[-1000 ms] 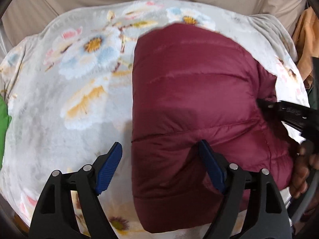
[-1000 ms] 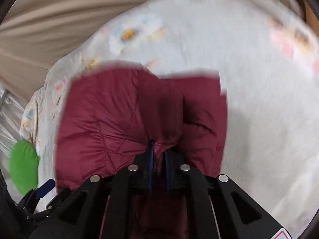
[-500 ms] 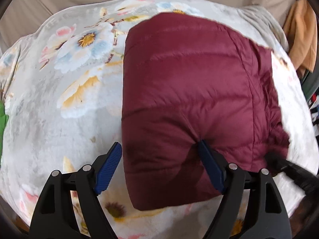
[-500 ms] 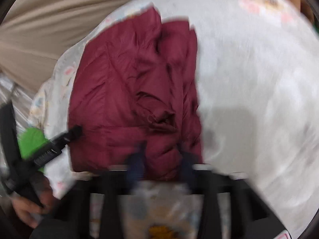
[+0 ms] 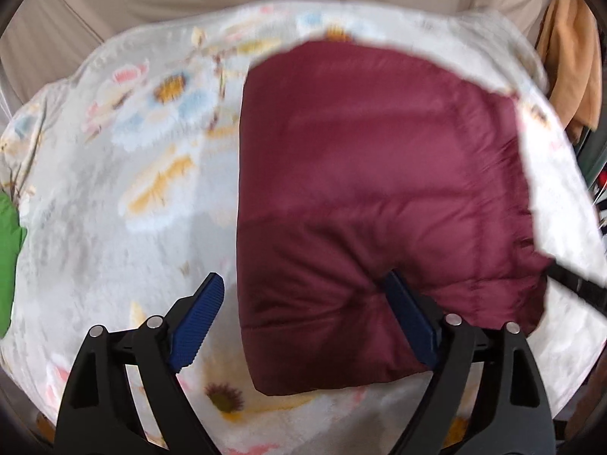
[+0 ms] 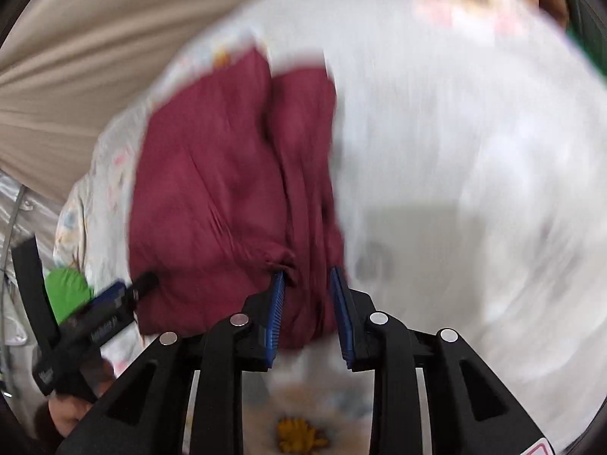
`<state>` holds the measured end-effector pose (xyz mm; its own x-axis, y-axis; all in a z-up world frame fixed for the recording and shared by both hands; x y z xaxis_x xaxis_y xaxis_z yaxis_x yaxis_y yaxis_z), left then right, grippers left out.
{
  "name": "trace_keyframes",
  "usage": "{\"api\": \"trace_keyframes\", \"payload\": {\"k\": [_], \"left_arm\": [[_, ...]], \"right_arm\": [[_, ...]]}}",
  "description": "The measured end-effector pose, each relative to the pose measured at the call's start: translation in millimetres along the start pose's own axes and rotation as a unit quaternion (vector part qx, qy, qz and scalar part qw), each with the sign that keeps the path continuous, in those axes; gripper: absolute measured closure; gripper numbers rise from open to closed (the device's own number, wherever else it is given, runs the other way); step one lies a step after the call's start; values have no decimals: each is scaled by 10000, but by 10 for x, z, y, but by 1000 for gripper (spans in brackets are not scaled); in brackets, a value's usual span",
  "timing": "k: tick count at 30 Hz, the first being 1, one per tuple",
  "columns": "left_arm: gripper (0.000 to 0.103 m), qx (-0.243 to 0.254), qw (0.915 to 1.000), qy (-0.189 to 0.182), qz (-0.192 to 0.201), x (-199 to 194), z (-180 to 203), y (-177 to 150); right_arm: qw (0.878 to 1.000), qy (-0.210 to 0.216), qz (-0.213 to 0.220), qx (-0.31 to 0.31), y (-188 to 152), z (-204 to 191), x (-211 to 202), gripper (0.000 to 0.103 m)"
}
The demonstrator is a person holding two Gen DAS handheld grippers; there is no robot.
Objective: Fold large clothes
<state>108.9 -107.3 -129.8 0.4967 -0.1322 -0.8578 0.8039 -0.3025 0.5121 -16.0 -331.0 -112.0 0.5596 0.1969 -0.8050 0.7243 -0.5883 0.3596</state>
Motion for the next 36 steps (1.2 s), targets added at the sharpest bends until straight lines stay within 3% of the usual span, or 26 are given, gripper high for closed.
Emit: {"api": "trace_keyframes", "payload": {"k": [4, 7, 8, 9, 10, 12, 13, 14, 15, 17, 19, 21, 24, 26, 28, 30, 32, 35, 36], "left_arm": [[18, -108, 9995, -138, 281, -142, 79, 293], [18, 26, 9997, -157, 164, -9, 201, 391], [18, 83, 9998, -127, 113, 54, 230, 392], [18, 167, 9998, -47, -6, 153, 260, 363], [18, 203, 9998, -9, -84, 208, 265, 328], [17, 214, 9996, 30, -202, 323, 272, 236], [15, 210, 9996, 43, -185, 358, 267, 205], [13, 224, 9995, 94, -184, 387, 267, 179], [12, 269, 9994, 144, -190, 424, 281, 159], [10, 360, 9989, 210, -208, 463, 309, 147], [10, 357, 9988, 209, -269, 475, 294, 141], [12, 246, 9991, 128, -318, 433, 257, 155], [15, 142, 9996, -30, -258, 296, 230, 162], [15, 114, 9997, -46, -226, 227, 226, 136], [15, 124, 9996, -14, -242, 222, 227, 91], [14, 120, 9994, 42, -315, 276, 221, 28], [12, 94, 9993, -16, -348, 319, 225, -15], [12, 73, 9992, 240, -323, 387, 177, -81], [12, 9, 9992, 209, -342, 389, 159, -90]], "right_arm": [[9977, 388, 538, 108, 651, -189, -71, 57], [9984, 332, 456, -108, 1011, -335, 282, 53], [9987, 329, 347, -151, 1069, -363, 384, 70], [9989, 337, 273, -152, 1143, -356, 506, 101], [9982, 516, 293, -54, 1213, -354, 523, 100], [9923, 967, 752, 186, 1304, -385, 330, 100], [9909, 955, 916, 228, 1301, -354, 297, 100], [9938, 685, 839, 233, 1255, -269, 423, 100], [9984, 301, 463, 126, 1163, -171, 679, 98], [9996, 247, -123, 63, 1001, -90, 1017, 100], [9997, 39, 167, 179, 1047, -60, 775, 100], [9970, -182, 749, 116, 1098, -96, 348, 94], [9925, -21, 1129, -460, 951, -337, -177, 97], [9908, 217, 890, -995, 653, -554, -274, 99], [9882, 220, 507, -1428, 328, -671, -110, 102], [9828, -410, 109, -1797, -32, -488, 148, 103], [9849, -689, -140, -1580, -248, -188, 340, 103], [9868, -1281, -408, -905, -428, 339, 357, 103], [9905, -1178, -491, -518, -477, 502, 295, 103]]}}
Point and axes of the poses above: each gripper's, at about its wrist camera, not at the fingertips, and x roughly the way its jaws point, z to its right, y to its top, the point moved 7 cm from there along x, roughly the way its jaws point, and after that the axes turned 1 degree about x, right-handed, at the moved point
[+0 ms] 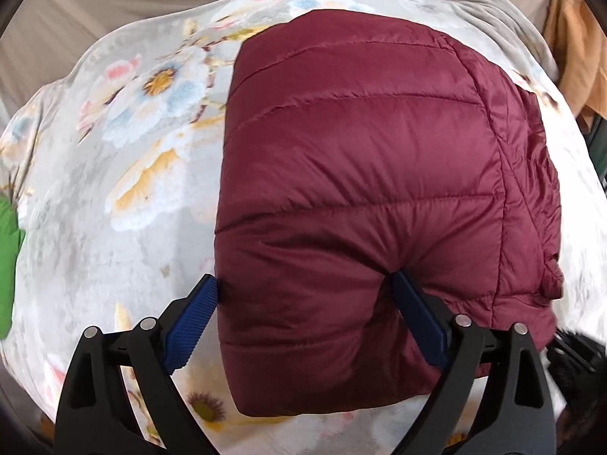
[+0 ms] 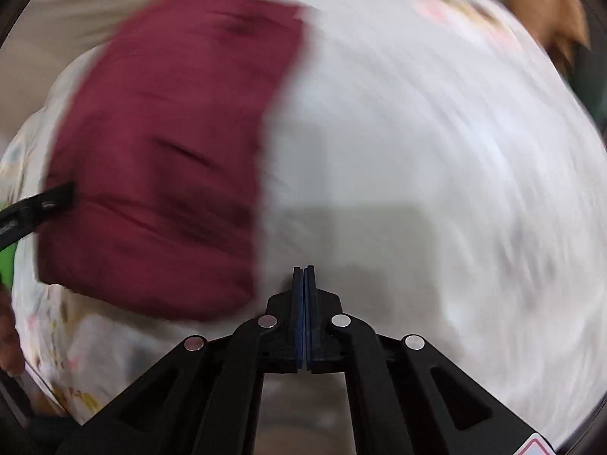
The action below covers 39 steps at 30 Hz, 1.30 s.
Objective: Fold large clothes
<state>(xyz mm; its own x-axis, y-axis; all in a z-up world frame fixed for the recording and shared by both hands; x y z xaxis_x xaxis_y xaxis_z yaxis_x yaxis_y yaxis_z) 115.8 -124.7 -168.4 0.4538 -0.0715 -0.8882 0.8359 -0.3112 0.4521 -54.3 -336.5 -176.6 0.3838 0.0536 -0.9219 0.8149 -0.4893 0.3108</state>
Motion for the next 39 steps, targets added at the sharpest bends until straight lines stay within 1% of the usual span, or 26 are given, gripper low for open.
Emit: {"api": "trace_keyframes", "payload": {"k": [1, 2, 3, 4, 5, 6, 7, 9, 10, 11, 12, 14, 17, 19, 20, 22, 23, 24, 26, 28, 29, 31, 32, 34, 36, 39], "left_arm": [[12, -81, 9999, -49, -34, -14, -20, -9], [13, -117, 9999, -57, -30, -36, -32, -15], [13, -117, 9999, -52, -4, -57, -33, -20], [14, -107, 9999, -41, 23, -78, -29, -27], [14, -109, 9999, -37, 40, -99, -20, -37], [14, -122, 9999, -67, 42, -116, -6, -48], [14, -133, 9999, -88, 45, -132, 7, -56], [14, -118, 9999, -96, 75, -170, 32, -70], [14, -109, 9999, -84, 101, -188, 38, -75], [14, -112, 9998, -66, 121, -209, 27, -86], [14, -134, 9998, -66, 120, -218, 11, -97], [14, -188, 9998, -52, 108, -224, -35, -120], [14, -360, 9993, -26, 59, -229, -164, -171], [13, -538, 9985, -73, 36, -235, -250, -175], [13, -621, 9980, -117, 34, -243, -290, -164], [11, -781, 9967, -228, 52, -250, -384, -109], [10, -896, 9953, -368, 66, -242, -440, -61], [10, -972, 9942, -461, 71, -230, -474, -32], [9, -1295, 9890, -717, 39, -167, -590, 42], [9, -1656, 9807, -1035, -26, -58, -697, 124], [9, -1738, 9785, -1114, -46, -17, -703, 143], [9, -1774, 9764, -1220, -169, 141, -669, 184], [9, -1751, 9756, -1304, -212, 209, -631, 194], [5, -1744, 9729, -1490, -292, 311, -545, 208], [5, -1741, 9688, -1726, -373, 400, -448, 213], [5, -1735, 9620, -2041, -526, 529, -285, 201]], "right_arm": [[9996, 104, 27, 262, -22, 101, -99, 103], [9994, 97, 154, 283, 0, 132, -209, 103], [9988, 137, 439, 164, 65, 101, -410, 103], [9972, 254, 702, 35, 155, 19, -605, 103], [9957, 380, 847, -25, 229, -55, -714, 102], [9931, 619, 996, -91, 325, -182, -841, 99], [9908, 857, 1033, -147, 400, -318, -894, 98], [9896, 1049, 937, -296, 445, -533, -817, 98], [9906, 1020, 832, -372, 447, -611, -702, 98], [9925, 929, 672, -429, 430, -612, -531, 98], [9955, 771, 357, -422, 347, -574, -281, 101], [9965, 759, 24, -349, 212, -487, -34, 103], [9965, 800, -108, -202, 202, -416, -70, 103], [9969, 772, -56, -160, 321, -400, -233, 101], [9967, 798, 16, -157, 370, -399, -289, 96], [9959, 862, 278, -78, 481, -387, -424, 77], [9953, 892, 366, -33, 526, -391, -458, 57], [9951, 882, 439, 37, 578, -395, -490, 45], [9955, 766, 554, 116, 656, -389, -504, 45], [9953, 795, 481, 266, 738, -358, -454, 39], [9949, 851, 419, 350, 795, -356, -380, 36], [9941, 960, 192, 472, 756, -438, -227, 34], [9933, 1019, 106, 530, 817, -515, -128, 32], [9875, 1321, -144, 843, 784, -544, 79, 27], [9831, 1478, -194, 1067, 758, -508, 174, 20], [9808, 1560, -178, 1157, 749, -484, 228, 18]]}}
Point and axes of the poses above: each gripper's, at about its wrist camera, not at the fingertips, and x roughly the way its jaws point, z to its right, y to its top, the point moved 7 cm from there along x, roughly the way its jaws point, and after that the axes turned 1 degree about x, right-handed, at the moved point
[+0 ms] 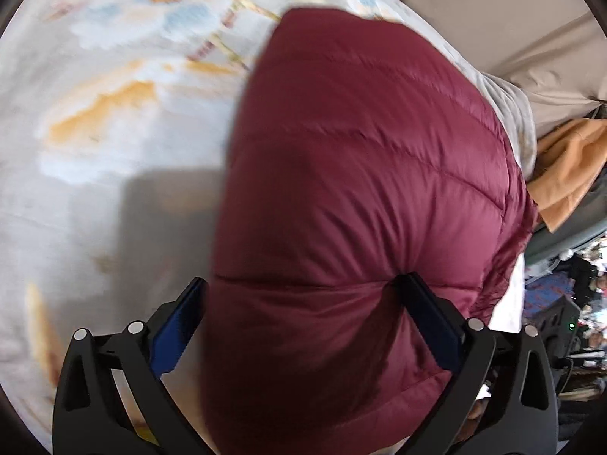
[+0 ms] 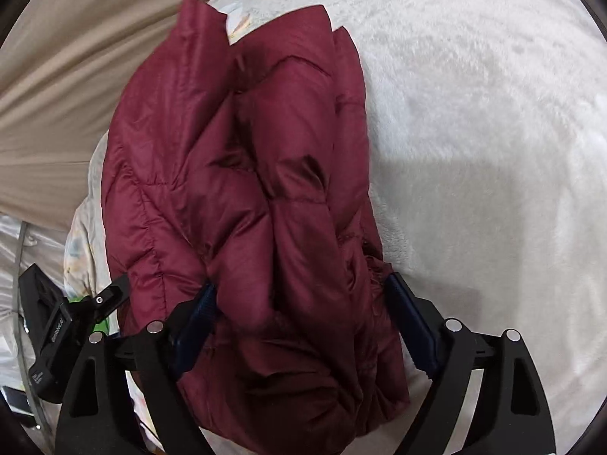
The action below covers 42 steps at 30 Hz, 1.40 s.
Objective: Fold large clothes
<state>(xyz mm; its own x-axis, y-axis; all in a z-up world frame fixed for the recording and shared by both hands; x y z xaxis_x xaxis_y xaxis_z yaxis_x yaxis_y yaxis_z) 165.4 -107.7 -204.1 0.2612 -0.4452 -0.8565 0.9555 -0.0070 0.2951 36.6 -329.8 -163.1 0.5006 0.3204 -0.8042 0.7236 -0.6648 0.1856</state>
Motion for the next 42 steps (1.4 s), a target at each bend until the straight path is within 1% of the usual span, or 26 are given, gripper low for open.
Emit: {"api": "trace_keyframes", "payload": {"k": [2, 3, 4, 5, 6, 7, 8, 9, 10, 11, 14, 16, 17, 20, 23, 24, 26, 28, 30, 31, 34, 36, 38, 39, 41, 42], "left_arm": [[5, 24, 10000, 37, -16, 62, 42, -6], [5, 70, 10000, 66, -22, 68, 68, -7], [8, 184, 9997, 128, -34, 59, 123, -15], [16, 269, 9994, 203, -1, 32, 166, -19], [21, 417, 9987, 298, 53, -15, 236, -31], [31, 559, 9977, 364, 92, -55, 302, -40], [40, 743, 9961, 451, 148, -103, 373, -52], [45, 983, 9934, 540, 238, -185, 470, -58], [52, 1144, 9914, 557, 320, -266, 558, -60], [56, 1234, 9902, 541, 373, -327, 622, -60], [61, 1465, 9870, 383, 545, -587, 877, -66], [61, 1593, 9846, 232, 680, -811, 1063, -77], [61, 1639, 9836, 189, 728, -875, 1083, -76], [61, 1868, 9770, 4, 1030, -1203, 1328, -76], [61, 2146, 9664, -163, 1408, -1630, 1540, -50], [61, 2238, 9614, -227, 1586, -1822, 1604, -37], [61, 2335, 9545, -307, 1831, -2074, 1665, -8], [61, 2422, 9453, -385, 2152, -2394, 1678, 27], [61, 2440, 9362, -447, 2488, -2714, 1619, 109], [61, 2439, 9336, -445, 2588, -2804, 1578, 161], [61, 2432, 9249, -371, 2897, -3095, 1315, 369], [60, 2394, 9236, -290, 2980, -3192, 1068, 510], [59, 2347, 9259, -235, 2951, -3186, 804, 634], [59, 2294, 9289, -221, 2900, -3117, 605, 728], [58, 2178, 9354, -220, 2777, -2948, 262, 859], [58, 2103, 9408, -187, 2651, -2762, 21, 953]], "right_arm": [[10000, 43, 18, 42, -10, 7, 9, 18], [10000, 82, 25, 45, -9, 4, 17, 23], [9999, 160, 27, 40, -10, -9, 17, 29], [9995, 307, 16, 57, -16, -33, 4, 42], [9992, 394, 1, 77, -22, -1, -16, 56], [9986, 516, 25, 101, -22, -31, -39, 62], [9981, 601, 87, 85, -19, -65, -91, 71], [9980, 614, 139, 52, -15, -92, -110, 77], [9977, 643, 198, 22, -21, -141, -152, 78], [9972, 702, 265, 3, -26, -171, -219, 81], [9943, 923, 520, -62, -14, -322, -484, 83], [9923, 977, 734, -198, -29, -406, -752, 83], [9911, 1001, 837, -265, -39, -450, -872, 84], [9856, 1108, 1208, -427, -37, -607, -1285, 84], [9767, 1203, 1657, -650, -88, -780, -1746, 84], [9718, 1235, 1847, -789, -122, -868, -1931, 84], [9642, 1290, 2098, -986, -128, -1043, -2153, 84], [9521, 1377, 2404, -1293, -167, -1300, -2422, 84], [9417, 1442, 2615, -1550, -151, -1622, -2530, 83], [9366, 1509, 2687, -1669, -145, -1767, -2581, 83], [9254, 1667, 2771, -1976, -85, -2200, -2550, 83], [9226, 1716, 2708, -2143, -7, -2458, -2360, 82], [9255, 1787, 2526, -2182, 64, -2663, -2034, 82], [9278, 1806, 2440, -2168, 54, -2752, -1926, 81], [9363, 1782, 2154, -2126, 124, -2849, -1459, 81], [9399, 1741, 2046, -2107, 152, -2871, -1233, 79]]}}
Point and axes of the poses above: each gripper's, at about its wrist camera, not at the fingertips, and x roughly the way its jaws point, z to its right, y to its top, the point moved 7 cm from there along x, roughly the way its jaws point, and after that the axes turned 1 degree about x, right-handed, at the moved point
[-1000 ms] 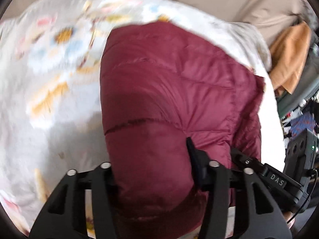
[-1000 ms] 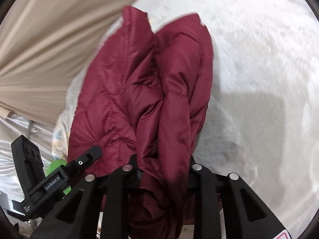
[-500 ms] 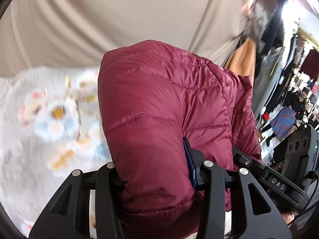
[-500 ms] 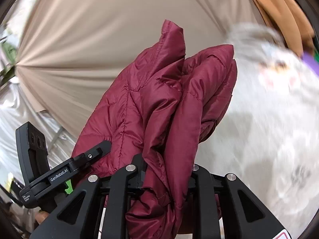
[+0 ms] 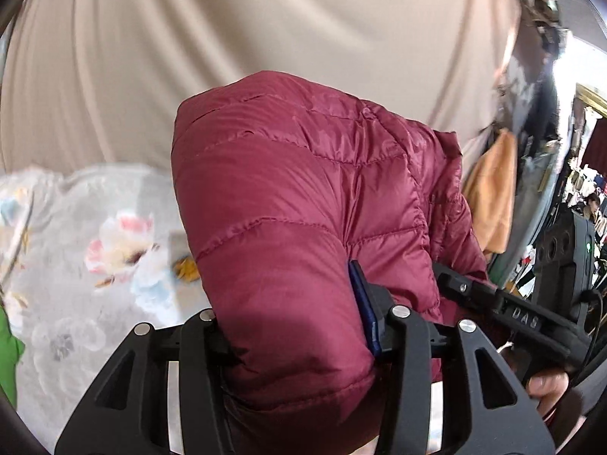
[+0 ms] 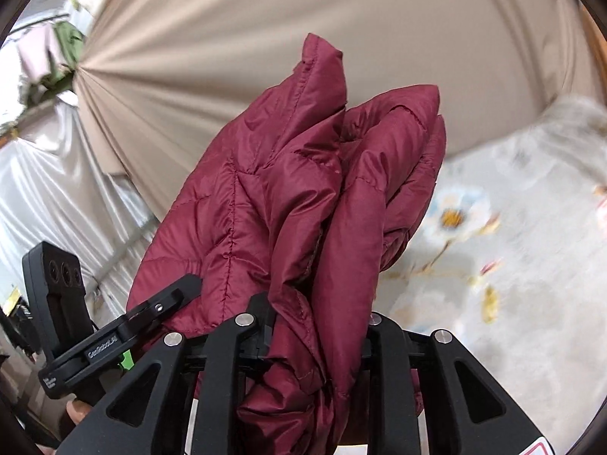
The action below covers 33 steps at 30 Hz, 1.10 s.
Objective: Fold large clothes
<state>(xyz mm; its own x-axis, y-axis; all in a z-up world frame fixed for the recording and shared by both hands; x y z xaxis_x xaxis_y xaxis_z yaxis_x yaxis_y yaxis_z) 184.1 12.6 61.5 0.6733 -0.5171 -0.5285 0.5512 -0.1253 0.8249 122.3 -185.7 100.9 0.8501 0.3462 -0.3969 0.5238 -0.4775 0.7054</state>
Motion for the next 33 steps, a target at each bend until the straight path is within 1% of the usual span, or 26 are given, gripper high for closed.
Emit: {"api": "trace_keyframes", "payload": {"k": [1, 2, 3, 4, 5, 6, 7, 8, 9, 10, 11, 12, 13, 15, 16, 17, 18, 20, 21, 23, 25, 27, 28, 30, 32, 33], "left_arm": [[56, -115, 9998, 32, -149, 185, -238, -143], [54, -212, 9990, 95, -371, 421, -498, -342], [53, -298, 9977, 164, -586, 586, -694, -569], [50, -398, 9954, 257, -835, 773, -908, -775], [50, -501, 9915, 369, -1144, 975, -1104, -1011], [50, -632, 9845, 552, -1540, 1163, -1316, -1301], [47, -848, 9793, 611, -1731, 1226, -1475, -1481], [47, -1126, 9790, 429, -1642, 1178, -1577, -1553], [46, -1320, 9799, 320, -1464, 1051, -1647, -1548], [47, -1296, 9809, 388, -1400, 941, -1681, -1508], [48, -1196, 9824, 478, -1353, 831, -1692, -1445], [48, -1075, 9854, 557, -1197, 678, -1694, -1336], [47, -995, 9874, 595, -1074, 582, -1685, -1236], [45, -780, 9913, 560, -902, 449, -1555, -1006], [41, -709, 9919, 569, -884, 456, -1493, -933], [40, -640, 9920, 584, -917, 483, -1418, -888], [40, -542, 9915, 587, -1022, 555, -1323, -877], [40, -365, 9886, 730, -1268, 726, -1225, -935], [41, -266, 9854, 890, -1428, 820, -1202, -1030], [41, -222, 9803, 984, -1695, 948, -1185, -1238], [41, -131, 9773, 1111, -1797, 1043, -1206, -1420], [40, 192, 9784, 1133, -1721, 1077, -1165, -1521], [40, 331, 9775, 1202, -1702, 1089, -1138, -1540], [40, 420, 9745, 1336, -1752, 1085, -1114, -1548], [40, 270, 9754, 1271, -1784, 1025, -1124, -1511], [40, 116, 9770, 1182, -1769, 952, -1131, -1480]], "right_arm": [[9999, -32, -148, 34, -85, 82, 238, 78], [9990, -88, -401, 156, -252, 227, 566, 73], [9977, -179, -588, 282, -414, 331, 779, 68], [9944, -340, -870, 486, -640, 531, 1061, 67], [9910, -479, -1082, 627, -817, 677, 1231, 67], [9842, -757, -1389, 794, -1081, 909, 1418, 67], [9765, -1040, -1632, 947, -1302, 1107, 1493, 67], [9703, -1173, -1755, 1185, -1479, 1255, 1489, 67], [9707, -952, -1599, 1521, -1570, 1308, 1371, 67], [9705, -965, -1458, 1658, -1592, 1334, 1247, 65], [9708, -1108, -1322, 1665, -1571, 1340, 1113, 65], [9721, -1326, -1115, 1583, -1504, 1325, 944, 67], [9742, -1388, -997, 1475, -1422, 1279, 857, 72], [9809, -1364, -936, 1020, -1159, 1040, 857, 94], [9831, -1372, -962, 741, -1050, 931, 914, 97], [9857, -1324, -980, 354, -902, 732, 1051, 99], [9869, -1261, -999, 109, -852, 622, 1141, 101], [9842, -1302, -1130, -395, -772, 441, 1470, 103], [9811, -1421, -1188, -559, -768, 510, 1551, 103], [9704, -1831, -1361, -789, -810, 658, 1827, 103], [9588, -2272, -1574, -658, -955, 1040, 2019, 103], [9587, -2282, -1660, -342, -1093, 1348, 2102, 103], [9595, -2256, -1667, -273, -1141, 1403, 2129, 103], [9587, -2250, -1734, -168, -1154, 1443, 2164, 103], [9578, -2337, -1671, -50, -1076, 1367, 2087, 103], [9605, -2319, -1540, -10, -1011, 1270, 1951, 103]]}}
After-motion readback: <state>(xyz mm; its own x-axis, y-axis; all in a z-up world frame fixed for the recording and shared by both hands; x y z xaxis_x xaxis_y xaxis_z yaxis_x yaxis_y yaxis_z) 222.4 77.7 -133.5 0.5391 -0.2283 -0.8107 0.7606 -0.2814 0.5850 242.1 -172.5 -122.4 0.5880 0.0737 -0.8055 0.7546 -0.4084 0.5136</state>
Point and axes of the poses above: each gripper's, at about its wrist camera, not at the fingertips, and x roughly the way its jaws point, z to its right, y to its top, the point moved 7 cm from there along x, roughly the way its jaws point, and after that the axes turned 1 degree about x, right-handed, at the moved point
